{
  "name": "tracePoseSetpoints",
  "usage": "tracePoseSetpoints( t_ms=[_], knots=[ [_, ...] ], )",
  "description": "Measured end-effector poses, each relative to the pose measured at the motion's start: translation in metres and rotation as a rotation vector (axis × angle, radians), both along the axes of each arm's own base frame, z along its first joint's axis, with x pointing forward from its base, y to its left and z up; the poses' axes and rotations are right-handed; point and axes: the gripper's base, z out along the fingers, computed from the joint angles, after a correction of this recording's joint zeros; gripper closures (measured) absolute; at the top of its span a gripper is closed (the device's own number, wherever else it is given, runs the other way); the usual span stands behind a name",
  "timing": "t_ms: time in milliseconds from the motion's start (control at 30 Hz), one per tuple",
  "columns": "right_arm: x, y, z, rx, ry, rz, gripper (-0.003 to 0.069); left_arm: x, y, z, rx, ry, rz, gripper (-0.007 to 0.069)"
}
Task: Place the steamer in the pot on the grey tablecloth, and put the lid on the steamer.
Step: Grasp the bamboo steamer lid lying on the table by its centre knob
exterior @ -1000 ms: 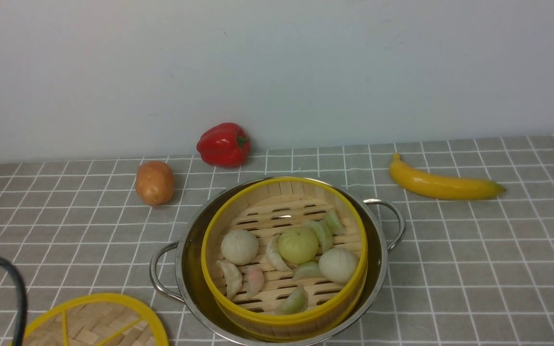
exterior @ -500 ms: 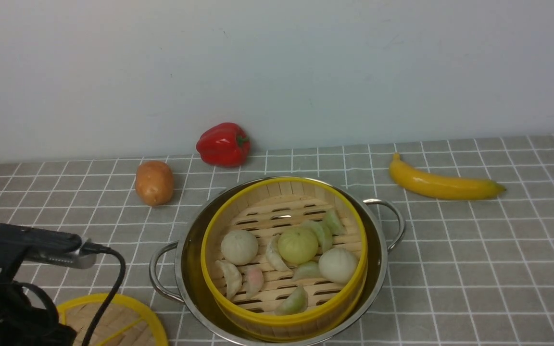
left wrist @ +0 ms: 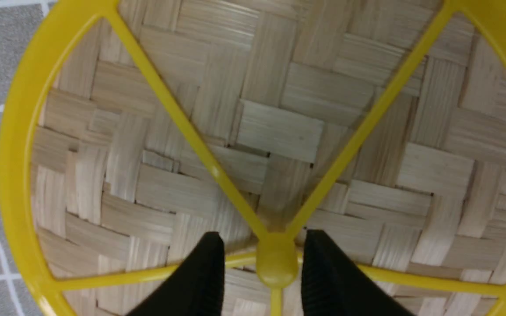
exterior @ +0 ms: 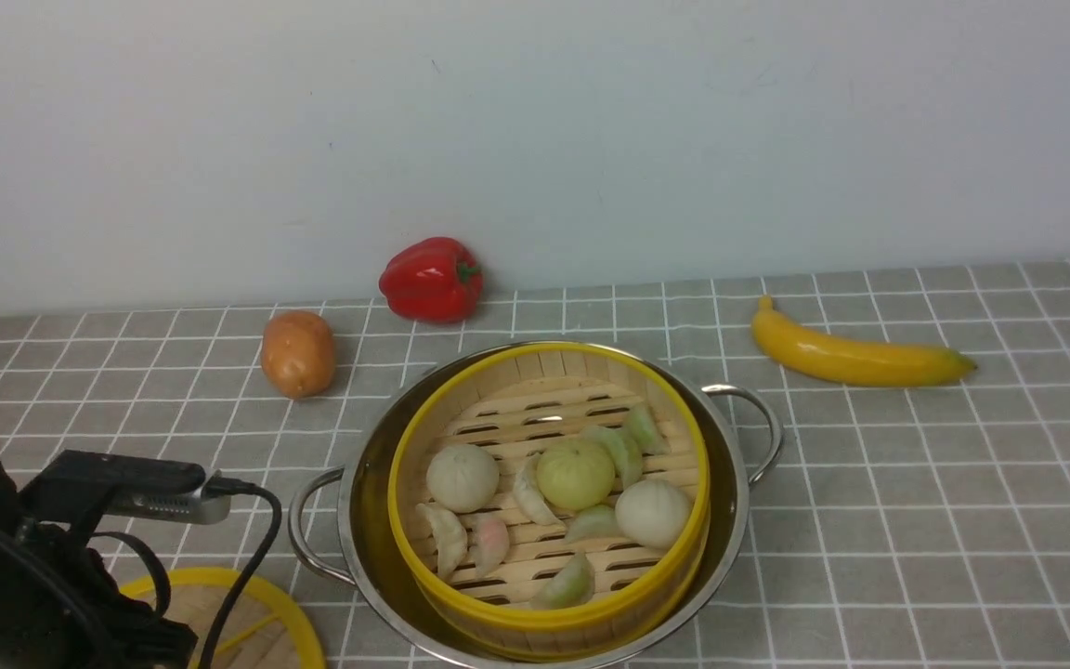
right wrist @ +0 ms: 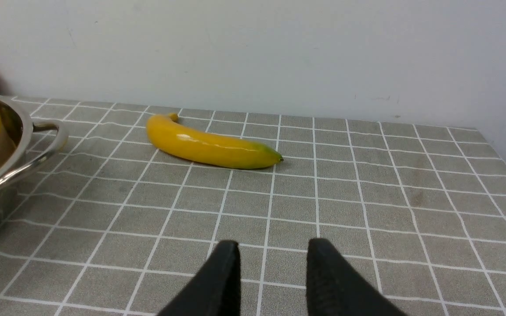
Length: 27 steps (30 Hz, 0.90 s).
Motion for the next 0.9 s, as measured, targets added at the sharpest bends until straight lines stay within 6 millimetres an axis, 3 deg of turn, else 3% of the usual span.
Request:
tracePoseSetpoints(
  t_ms=[300, 533, 900],
  knots=[
    [0.000, 0.000, 0.000, 0.000, 0.000, 0.000, 0.0416, 0.000, -0.001, -0.010, -0.016, 0.065, 0.013, 0.0390],
    [0.000, 0.000, 0.000, 0.000, 0.000, 0.000, 0.0416, -0.001, -0.001, -0.014, -0.017, 0.115, 0.017, 0.0505],
    [0.000, 0.000, 0.000, 0.000, 0.000, 0.000, 0.0416, -0.002, 0.000, -0.009, -0.006, 0.108, 0.007, 0.0505]
  ],
)
